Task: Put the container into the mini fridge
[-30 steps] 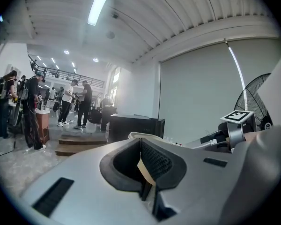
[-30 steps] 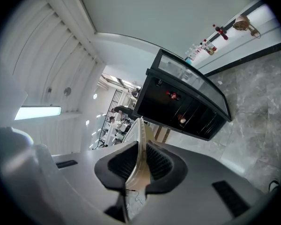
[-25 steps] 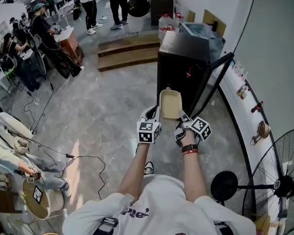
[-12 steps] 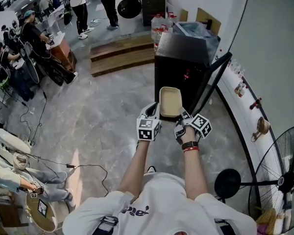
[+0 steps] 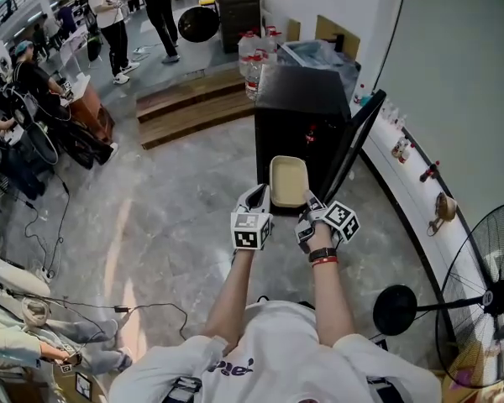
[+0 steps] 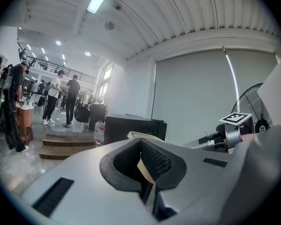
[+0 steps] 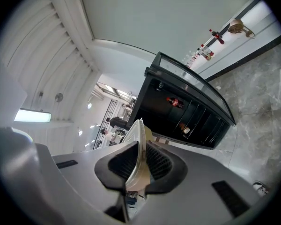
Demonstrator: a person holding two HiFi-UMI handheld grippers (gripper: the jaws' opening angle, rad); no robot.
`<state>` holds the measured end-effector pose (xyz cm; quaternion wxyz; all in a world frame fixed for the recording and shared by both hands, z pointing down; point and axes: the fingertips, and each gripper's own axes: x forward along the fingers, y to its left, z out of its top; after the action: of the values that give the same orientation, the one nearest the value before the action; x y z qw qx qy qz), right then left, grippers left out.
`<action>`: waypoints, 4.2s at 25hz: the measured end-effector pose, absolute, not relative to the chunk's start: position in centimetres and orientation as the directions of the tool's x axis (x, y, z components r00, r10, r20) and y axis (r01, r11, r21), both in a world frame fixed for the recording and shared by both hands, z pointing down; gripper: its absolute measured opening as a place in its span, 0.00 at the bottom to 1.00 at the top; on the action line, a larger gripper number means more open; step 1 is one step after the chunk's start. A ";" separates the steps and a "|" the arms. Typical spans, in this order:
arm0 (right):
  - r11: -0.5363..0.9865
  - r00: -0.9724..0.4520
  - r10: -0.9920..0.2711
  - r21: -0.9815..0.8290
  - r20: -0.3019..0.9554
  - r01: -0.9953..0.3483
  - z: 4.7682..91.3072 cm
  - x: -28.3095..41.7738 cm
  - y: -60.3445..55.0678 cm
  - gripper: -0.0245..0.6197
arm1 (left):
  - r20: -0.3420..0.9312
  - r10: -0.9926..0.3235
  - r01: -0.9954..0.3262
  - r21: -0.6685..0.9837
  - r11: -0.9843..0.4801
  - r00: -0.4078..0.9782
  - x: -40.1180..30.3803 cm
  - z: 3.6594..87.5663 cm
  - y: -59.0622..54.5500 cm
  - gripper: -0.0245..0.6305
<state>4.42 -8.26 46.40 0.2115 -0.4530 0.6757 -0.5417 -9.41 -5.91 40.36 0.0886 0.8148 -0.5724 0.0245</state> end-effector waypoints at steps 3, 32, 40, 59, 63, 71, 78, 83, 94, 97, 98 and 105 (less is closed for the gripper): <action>-0.004 -0.480 -0.854 -0.923 0.203 -0.384 46.6 4.3 -8.4 0.14 | 0.140 -0.921 -0.930 0.112 -0.351 0.365 -9.6 40.7 -6.0 0.07; -0.105 -0.459 -0.839 -0.915 0.292 -0.390 54.1 6.0 -17.6 0.13 | 0.204 -0.894 -0.914 0.173 -0.367 0.398 -7.3 47.0 -16.8 0.07; -0.161 -0.454 -0.823 -0.906 0.342 -0.391 58.4 6.1 -19.1 0.13 | 0.258 -0.884 -0.918 0.181 -0.353 0.391 -7.4 50.8 -18.6 0.07; -0.197 -0.421 -0.811 -0.867 0.406 -0.458 64.4 5.7 -27.3 0.13 | 0.325 -0.860 -0.916 0.216 -0.337 0.393 -8.2 56.3 -26.1 0.07; -0.204 -0.421 -0.800 -0.854 0.428 -0.479 65.9 5.7 -29.3 0.13 | 0.334 -0.861 -0.919 0.228 -0.321 0.383 -8.5 57.5 -27.8 0.07; -0.194 -0.415 -0.802 -0.846 0.429 -0.497 67.8 5.6 -32.7 0.13 | 0.357 -0.856 -0.924 0.225 -0.309 0.373 -8.7 59.6 -29.7 0.07; -0.183 -0.410 -0.808 -0.841 0.424 -0.510 68.8 6.0 -35.7 0.13 | 0.370 -0.857 -0.930 0.223 -0.293 0.359 -8.7 60.8 -31.5 0.07; -0.186 -0.411 -0.799 -0.830 0.439 -0.525 69.5 5.8 -37.3 0.13 | 0.372 -0.856 -0.929 0.230 -0.290 0.359 -8.5 61.3 -32.4 0.07; -0.158 -0.405 -0.814 -0.831 0.415 -0.534 71.0 5.6 -41.0 0.13 | 0.388 -0.858 -0.936 0.240 -0.258 0.336 -8.1 63.3 -33.4 0.07; -0.145 -0.405 -0.821 -0.833 0.402 -0.534 71.0 5.6 -41.8 0.13 | 0.392 -0.855 -0.935 0.244 -0.259 0.339 -8.0 63.6 -33.5 0.07; -0.141 -0.406 -0.822 -0.833 0.400 -0.536 71.0 5.5 -42.1 0.13 | 0.391 -0.855 -0.935 0.243 -0.259 0.339 -8.1 63.6 -33.6 0.07; -0.125 -0.407 -0.824 -0.826 0.395 -0.550 72.1 4.8 -44.4 0.13 | 0.386 -0.859 -0.935 0.248 -0.254 0.336 -8.4 64.5 -34.5 0.07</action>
<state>4.81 -44.42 72.09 0.1287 -0.5291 0.6489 -0.5314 -8.37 -34.53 64.51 0.2201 0.7872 -0.5697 0.0861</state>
